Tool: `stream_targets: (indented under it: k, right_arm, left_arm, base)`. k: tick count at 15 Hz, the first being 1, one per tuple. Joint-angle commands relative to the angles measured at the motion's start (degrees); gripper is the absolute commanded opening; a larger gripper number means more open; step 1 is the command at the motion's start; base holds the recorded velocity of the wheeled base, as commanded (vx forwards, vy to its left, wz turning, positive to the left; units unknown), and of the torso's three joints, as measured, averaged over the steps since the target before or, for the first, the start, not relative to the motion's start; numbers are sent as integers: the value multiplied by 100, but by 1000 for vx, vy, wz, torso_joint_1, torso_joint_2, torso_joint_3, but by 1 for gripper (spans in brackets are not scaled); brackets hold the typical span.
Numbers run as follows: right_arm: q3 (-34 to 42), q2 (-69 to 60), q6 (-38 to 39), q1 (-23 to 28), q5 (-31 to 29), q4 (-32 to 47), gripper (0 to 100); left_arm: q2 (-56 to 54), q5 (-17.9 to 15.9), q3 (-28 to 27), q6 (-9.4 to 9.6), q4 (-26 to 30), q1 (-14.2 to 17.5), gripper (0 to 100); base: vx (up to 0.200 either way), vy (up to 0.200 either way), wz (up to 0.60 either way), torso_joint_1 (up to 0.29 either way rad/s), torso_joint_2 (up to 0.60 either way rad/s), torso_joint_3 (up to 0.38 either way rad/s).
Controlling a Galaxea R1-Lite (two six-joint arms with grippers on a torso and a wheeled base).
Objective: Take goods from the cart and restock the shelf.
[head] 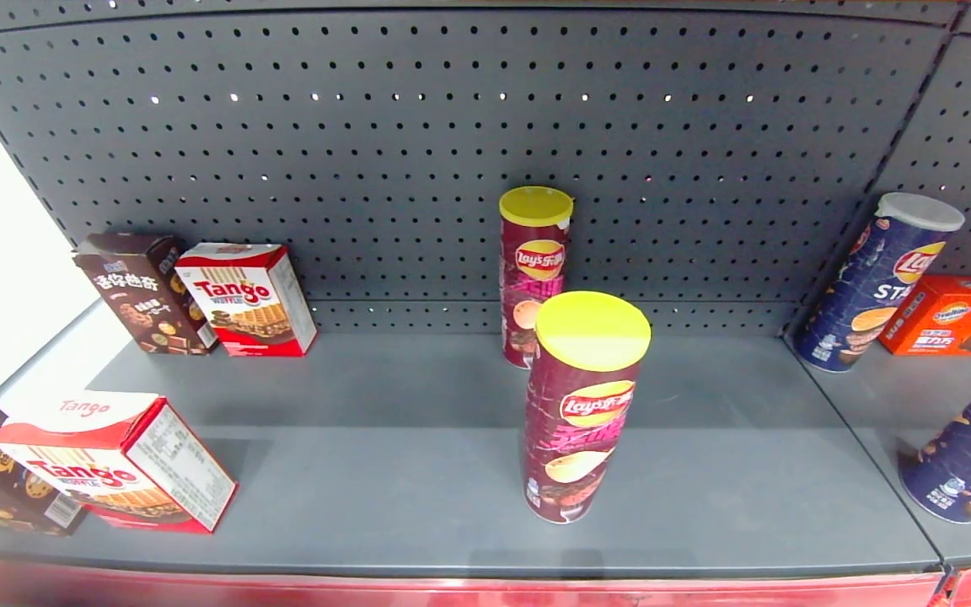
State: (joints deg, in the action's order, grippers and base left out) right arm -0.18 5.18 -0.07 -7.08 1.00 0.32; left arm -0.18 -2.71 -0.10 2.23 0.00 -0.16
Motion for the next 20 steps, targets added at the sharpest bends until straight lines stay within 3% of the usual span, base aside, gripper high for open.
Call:
stream_targets:
  k: [1,4,6,8,10,11,15,17,20]
  right_arm:
    - [1,9,-1,-48,14,-5,100]
    - [-122,247,-1,-30,-30,-5,100]
    - [-2241,2101,218,-48,14,39,100]
    - [-3199,2787,86,-382,621,39,100]
    - [-3726,3358,-19,-601,735,-5,100]
    - [-4157,3771,-19,-1058,884,-5,100]
    - [-4218,4597,-19,-2403,858,-137,100]
    - [-4200,4922,-63,-2755,779,-146,100]
    - [-4148,5371,-195,-3212,208,-278,100]
  left_arm:
    - [18,68,1,-82,0,-2,100]
    - [18,209,1,-214,0,-2,100]
    - [18,200,-8,-197,0,-2,100]
    - [18,200,-8,-206,0,-2,100]
    - [18,209,-8,-223,0,-2,100]
    - [18,200,1,-214,0,-2,100]
    - [18,192,-8,-206,0,-2,100]
    - [18,192,-8,-206,0,-2,100]
    - [18,192,-8,-206,0,-2,100]
  base:
    - [0,0,0,0,0,0]
    - [0,0,0,0,0,0]
    - [0,0,0,0,0,0]
    - [0,0,0,0,0,0]
    - [0,0,0,0,0,0]
    - [0,0,0,0,0,0]
    - [0,0,0,0,0,0]
    - [0,0,0,0,0,0]
    - [0,0,0,0,0,0]
